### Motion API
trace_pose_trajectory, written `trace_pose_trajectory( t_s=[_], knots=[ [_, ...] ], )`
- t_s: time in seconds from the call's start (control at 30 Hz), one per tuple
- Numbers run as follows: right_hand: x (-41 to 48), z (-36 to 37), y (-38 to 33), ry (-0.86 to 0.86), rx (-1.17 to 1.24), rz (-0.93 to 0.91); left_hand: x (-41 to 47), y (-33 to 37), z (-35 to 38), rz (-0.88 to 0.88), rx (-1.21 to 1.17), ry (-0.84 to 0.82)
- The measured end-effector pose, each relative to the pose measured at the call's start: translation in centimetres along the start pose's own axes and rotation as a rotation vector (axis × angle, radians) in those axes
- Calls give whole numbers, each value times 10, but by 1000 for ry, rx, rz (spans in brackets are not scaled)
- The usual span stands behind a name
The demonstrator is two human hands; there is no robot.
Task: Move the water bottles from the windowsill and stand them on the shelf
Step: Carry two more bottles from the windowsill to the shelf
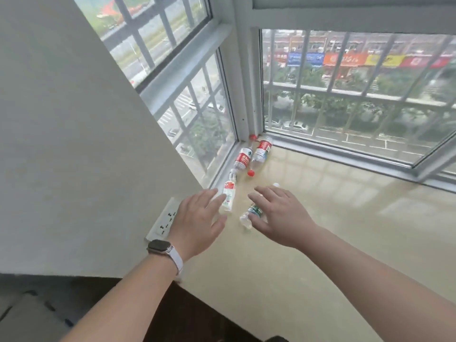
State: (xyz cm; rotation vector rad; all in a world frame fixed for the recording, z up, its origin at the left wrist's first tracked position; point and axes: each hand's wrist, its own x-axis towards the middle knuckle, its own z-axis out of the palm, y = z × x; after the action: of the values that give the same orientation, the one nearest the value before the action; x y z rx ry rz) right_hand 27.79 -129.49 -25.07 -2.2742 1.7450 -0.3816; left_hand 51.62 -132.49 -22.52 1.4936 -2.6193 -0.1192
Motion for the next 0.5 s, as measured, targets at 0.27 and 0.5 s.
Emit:
trace_pose_trajectory(
  t_s=[0.27,0.5],
  knots=[
    [15,28,22,-106,10,210,63,-22,51,33,-16,-154],
    [48,81,49,-243,86,425,109,-55,135,-63,-123,-301]
  ],
)
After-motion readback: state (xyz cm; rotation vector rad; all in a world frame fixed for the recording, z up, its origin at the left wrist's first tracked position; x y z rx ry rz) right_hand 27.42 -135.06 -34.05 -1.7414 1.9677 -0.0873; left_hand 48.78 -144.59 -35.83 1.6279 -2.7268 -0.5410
